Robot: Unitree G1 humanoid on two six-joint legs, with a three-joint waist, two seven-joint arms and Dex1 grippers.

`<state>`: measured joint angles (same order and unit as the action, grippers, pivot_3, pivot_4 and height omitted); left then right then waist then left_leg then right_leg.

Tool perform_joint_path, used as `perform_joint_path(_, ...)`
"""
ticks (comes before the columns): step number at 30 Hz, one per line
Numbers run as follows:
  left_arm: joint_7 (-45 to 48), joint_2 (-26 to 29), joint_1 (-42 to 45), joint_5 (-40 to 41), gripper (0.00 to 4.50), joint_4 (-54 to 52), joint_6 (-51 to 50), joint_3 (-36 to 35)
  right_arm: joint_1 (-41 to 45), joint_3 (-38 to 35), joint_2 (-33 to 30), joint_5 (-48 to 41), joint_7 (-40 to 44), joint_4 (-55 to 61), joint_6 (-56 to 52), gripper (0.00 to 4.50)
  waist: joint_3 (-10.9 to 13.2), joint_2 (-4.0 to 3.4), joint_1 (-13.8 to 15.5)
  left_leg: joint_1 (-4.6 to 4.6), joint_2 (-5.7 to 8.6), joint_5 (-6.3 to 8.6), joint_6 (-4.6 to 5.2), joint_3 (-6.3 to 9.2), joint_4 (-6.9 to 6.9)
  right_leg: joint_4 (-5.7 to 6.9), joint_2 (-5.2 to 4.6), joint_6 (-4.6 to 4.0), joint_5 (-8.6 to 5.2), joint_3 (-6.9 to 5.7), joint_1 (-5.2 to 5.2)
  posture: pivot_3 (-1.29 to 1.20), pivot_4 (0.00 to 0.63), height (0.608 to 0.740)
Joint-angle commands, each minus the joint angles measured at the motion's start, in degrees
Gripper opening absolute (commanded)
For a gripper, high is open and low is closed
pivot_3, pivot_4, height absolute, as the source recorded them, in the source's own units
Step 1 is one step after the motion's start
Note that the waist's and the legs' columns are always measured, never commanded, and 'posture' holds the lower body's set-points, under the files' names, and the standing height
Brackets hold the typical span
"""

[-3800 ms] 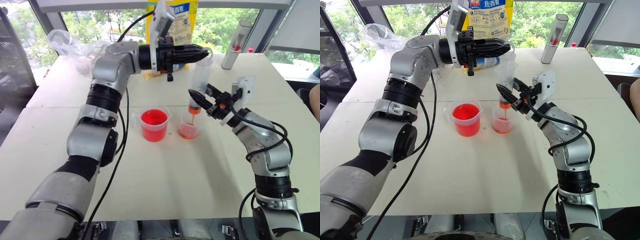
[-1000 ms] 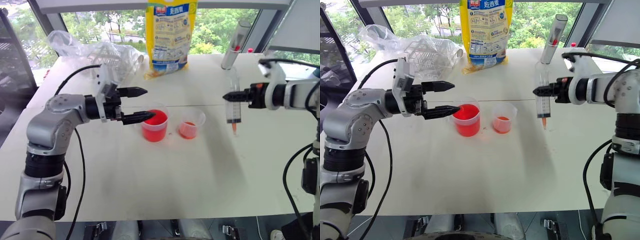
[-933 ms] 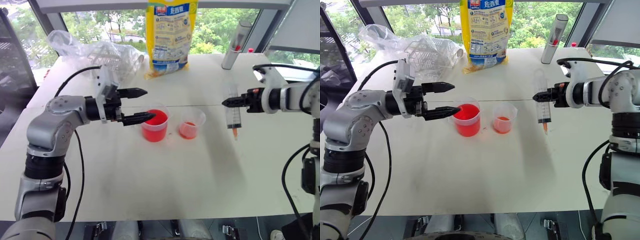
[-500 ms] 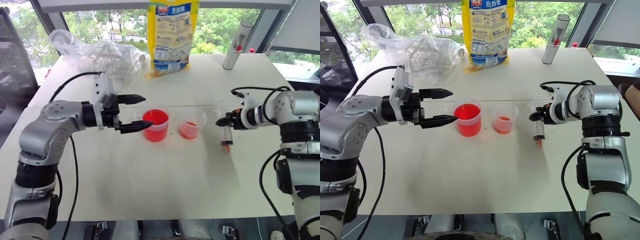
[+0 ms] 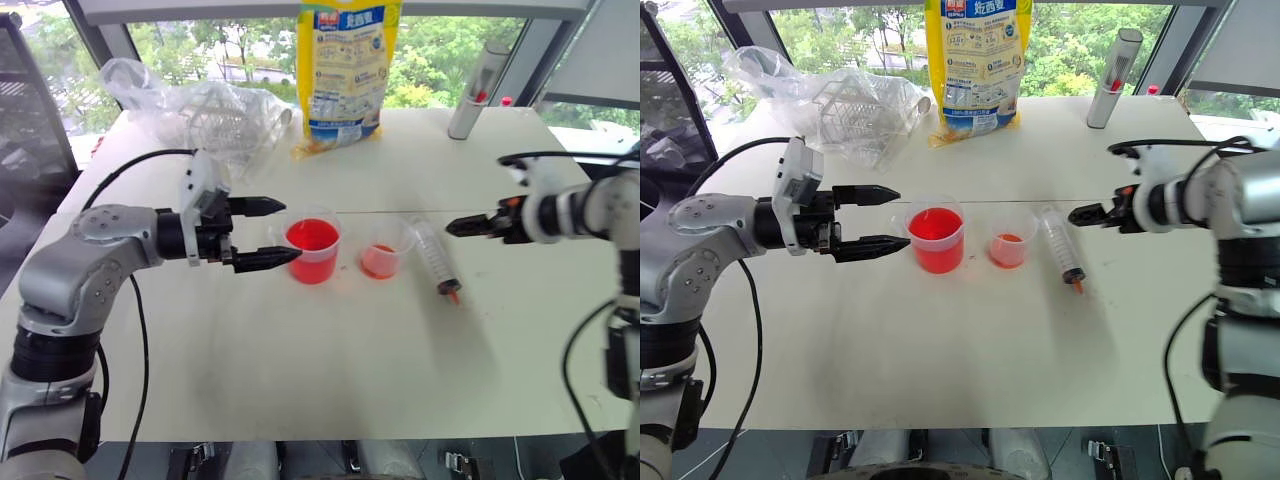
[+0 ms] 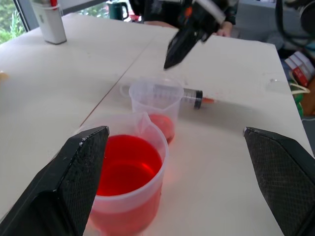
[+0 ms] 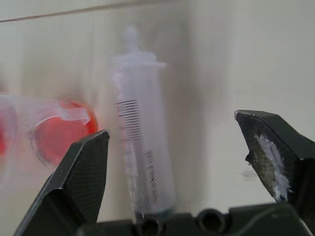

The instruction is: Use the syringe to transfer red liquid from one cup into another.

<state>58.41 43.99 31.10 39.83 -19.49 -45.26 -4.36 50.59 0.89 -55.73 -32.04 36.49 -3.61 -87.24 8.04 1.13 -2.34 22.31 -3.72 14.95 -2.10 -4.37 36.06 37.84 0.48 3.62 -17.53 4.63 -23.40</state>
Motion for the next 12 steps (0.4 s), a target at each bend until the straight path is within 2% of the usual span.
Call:
perform_joint_path(1, 0.10, 1.90, -0.40, 1.91, 4.50, -2.21, -0.40, -2.89, -5.12, -2.78, -9.57, -3.50, 13.61, 15.00, 12.74, 4.45, 0.00, 0.02, -0.10, -0.03, 0.00, 0.00, 0.00, 0.00, 0.00, -0.01, 0.00, 0.00, 0.00, -0.02, 0.03, 0.00, 0.150, 0.740)
perform_joint_path(3, 0.46, 2.75, -0.83, 2.17, 4.50, -2.33, -0.34, -3.34, -10.93, -6.22, -15.23, -5.70, 22.10, 22.00, 19.22, 4.45, 0.01, 0.01, -0.11, -0.03, 0.00, 0.01, 0.00, 0.02, -0.07, -0.14, 0.01, 0.02, -0.01, -0.08, 0.07, 0.00, 0.150, 0.740)
perform_joint_path(6, 0.52, 3.50, -1.05, 2.62, 4.50, -2.20, -0.21, -3.66, -17.93, -11.92, -17.85, -7.88, 28.31, 25.94, 24.66, 4.45, 0.02, 0.06, -0.38, -0.15, -0.06, 0.01, 0.01, 0.00, -0.06, -0.18, 0.06, 0.04, -0.02, -0.12, 0.20, 0.00, 0.150, 0.740)
perform_joint_path(12, 0.62, 4.48, -1.30, 3.02, 4.50, -1.88, 0.00, -3.78, -24.98, -17.07, -18.88, -8.20, 31.61, 28.12, 30.27, 4.45, 0.04, 0.08, -0.21, -0.62, -0.08, 0.01, 0.01, -0.05, -0.03, -0.19, -0.12, 0.03, -0.03, -0.08, 0.64, 0.00, 0.150, 0.740)
